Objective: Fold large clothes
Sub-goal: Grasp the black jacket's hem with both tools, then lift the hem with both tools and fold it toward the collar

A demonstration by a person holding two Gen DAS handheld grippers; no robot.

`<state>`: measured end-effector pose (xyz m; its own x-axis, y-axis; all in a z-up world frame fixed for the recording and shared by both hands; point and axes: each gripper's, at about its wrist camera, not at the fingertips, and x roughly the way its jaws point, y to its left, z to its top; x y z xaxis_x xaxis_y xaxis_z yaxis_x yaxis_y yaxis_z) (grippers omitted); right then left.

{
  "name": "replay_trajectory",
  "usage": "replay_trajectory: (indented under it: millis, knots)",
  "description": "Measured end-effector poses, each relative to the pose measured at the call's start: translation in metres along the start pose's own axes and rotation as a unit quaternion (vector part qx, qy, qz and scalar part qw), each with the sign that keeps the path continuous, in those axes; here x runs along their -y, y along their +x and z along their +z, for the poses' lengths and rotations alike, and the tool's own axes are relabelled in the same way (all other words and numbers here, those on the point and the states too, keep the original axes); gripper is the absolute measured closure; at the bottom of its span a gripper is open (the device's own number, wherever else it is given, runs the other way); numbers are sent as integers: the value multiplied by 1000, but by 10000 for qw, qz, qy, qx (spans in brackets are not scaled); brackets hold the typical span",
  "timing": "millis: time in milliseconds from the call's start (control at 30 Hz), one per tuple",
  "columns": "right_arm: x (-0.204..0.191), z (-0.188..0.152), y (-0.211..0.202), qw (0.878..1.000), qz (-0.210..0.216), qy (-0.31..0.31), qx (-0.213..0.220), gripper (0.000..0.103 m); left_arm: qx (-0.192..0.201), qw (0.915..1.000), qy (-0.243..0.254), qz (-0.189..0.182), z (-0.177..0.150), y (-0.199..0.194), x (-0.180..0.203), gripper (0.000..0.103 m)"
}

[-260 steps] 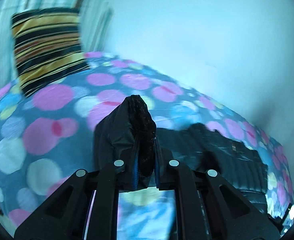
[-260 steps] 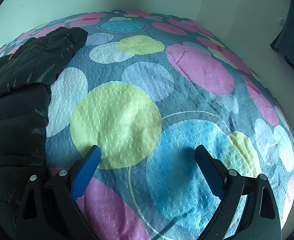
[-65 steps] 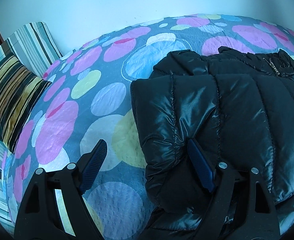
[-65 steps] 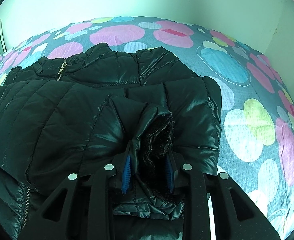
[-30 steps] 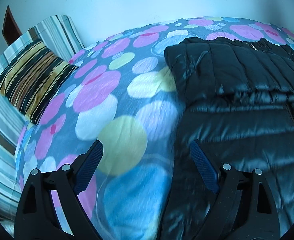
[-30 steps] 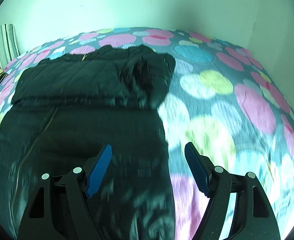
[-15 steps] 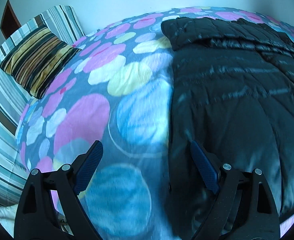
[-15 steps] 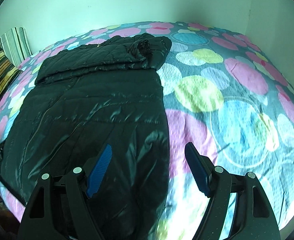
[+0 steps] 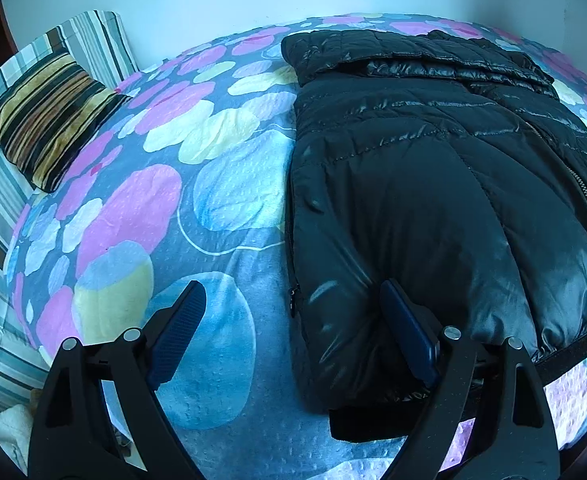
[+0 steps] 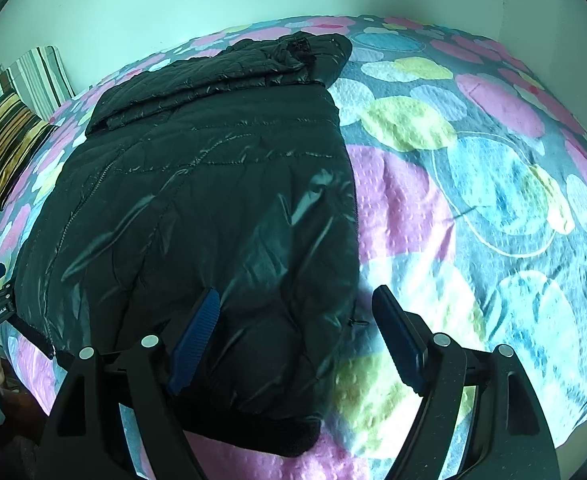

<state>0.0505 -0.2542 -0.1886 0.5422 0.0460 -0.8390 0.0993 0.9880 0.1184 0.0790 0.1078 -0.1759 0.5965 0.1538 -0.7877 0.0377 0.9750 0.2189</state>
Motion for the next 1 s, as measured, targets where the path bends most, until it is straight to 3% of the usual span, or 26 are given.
replay_trajectory:
  millis: [100,167,233,267,533,733,1000]
  knots:
    - [0,-7,3,9999,74,-28,-125,26,-61,9994,-60,-338,-2,3,0,29]
    - [-1,-11,2,9998,167,-35,-134,38,-73,9986,-62,-516,-4,2,2,42]
    - [-6,-12,0,9995,272,-59,-142,58,-64,9980,19,-622,-4,1,5,52]
    - [-11,-12,-1,9995,258,-151,-142,61,-54,9977,89,-669,-4,0,8,60]
    - [-12,-13,-5,9995,295,-106,-66,82,8,9972,322,-679,-7,-5,20,73]
    - [-8,-14,-17,9991,416,0,114,90,144,9974,289,-643,-7,-14,17,91]
    - [-7,-16,-57,9955,706,178,602,93,617,9948,-38,-811,-4,-57,-6,93]
